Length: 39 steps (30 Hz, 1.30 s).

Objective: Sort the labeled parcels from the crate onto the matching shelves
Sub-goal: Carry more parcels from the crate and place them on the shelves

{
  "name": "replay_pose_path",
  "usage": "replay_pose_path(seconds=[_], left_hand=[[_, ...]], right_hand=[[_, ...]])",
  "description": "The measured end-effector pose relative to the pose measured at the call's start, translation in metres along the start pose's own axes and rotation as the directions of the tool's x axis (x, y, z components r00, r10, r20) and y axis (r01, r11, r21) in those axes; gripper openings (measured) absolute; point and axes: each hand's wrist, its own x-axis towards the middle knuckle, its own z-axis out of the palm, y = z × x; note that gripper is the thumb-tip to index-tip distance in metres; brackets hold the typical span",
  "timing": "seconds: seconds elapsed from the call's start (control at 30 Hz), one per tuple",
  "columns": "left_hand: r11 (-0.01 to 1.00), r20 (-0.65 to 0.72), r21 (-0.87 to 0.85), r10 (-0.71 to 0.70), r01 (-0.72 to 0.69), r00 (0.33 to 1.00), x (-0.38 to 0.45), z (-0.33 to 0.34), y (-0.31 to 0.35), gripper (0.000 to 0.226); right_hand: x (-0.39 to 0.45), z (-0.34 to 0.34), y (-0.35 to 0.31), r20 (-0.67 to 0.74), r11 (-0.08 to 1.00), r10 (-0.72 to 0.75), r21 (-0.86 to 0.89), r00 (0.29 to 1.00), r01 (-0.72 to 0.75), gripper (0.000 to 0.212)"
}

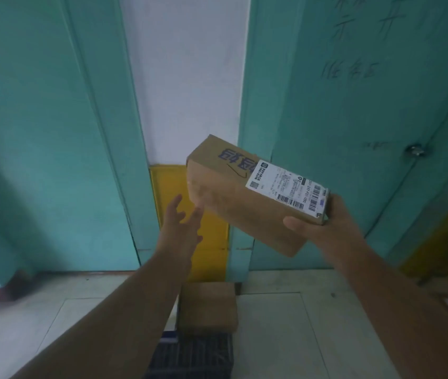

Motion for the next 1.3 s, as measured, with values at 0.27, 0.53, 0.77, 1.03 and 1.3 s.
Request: replay_pose_path(seconds=[0.27,0.53,0.77,1.03,1.3], left_hand=[[0.947,0.345,-0.148,-0.222,0.286,0.912,-0.026,0.117,-0.023,0.061],[0.873,0.522,-0.108,-0.357,0.476,0.774,-0.054,0.222,-0.072,0.052],[0.936,0.725,0.022,-0.258,0.352,0.639,-0.049,0.296,-0.119,0.095],[0.900,0.809,0.383,-0.435,0.207,0.396,-0.050,0.420,-0.172,0.070],[0.859,0.857,0.505,-0.488,-0.083,0.163,-0.126,0.567,-0.220,0.069]], right_hand=[[0.024,-0.193,0.022,0.380,0.991,0.061,0.087,0.923,-0.101,0.104],[0.017,-0.278,0.044,-0.039,0.976,0.140,-0.163,0.989,-0.144,0.068],[0.032,-0.312,0.086,-0.290,0.955,0.276,0.188,0.916,-0.228,0.074],[0.017,-0.396,0.122,-0.524,0.942,0.335,0.184,0.783,-0.280,0.078],[-0.062,-0.519,0.159,-0.731,0.921,0.378,0.236,0.567,-0.309,0.073]])
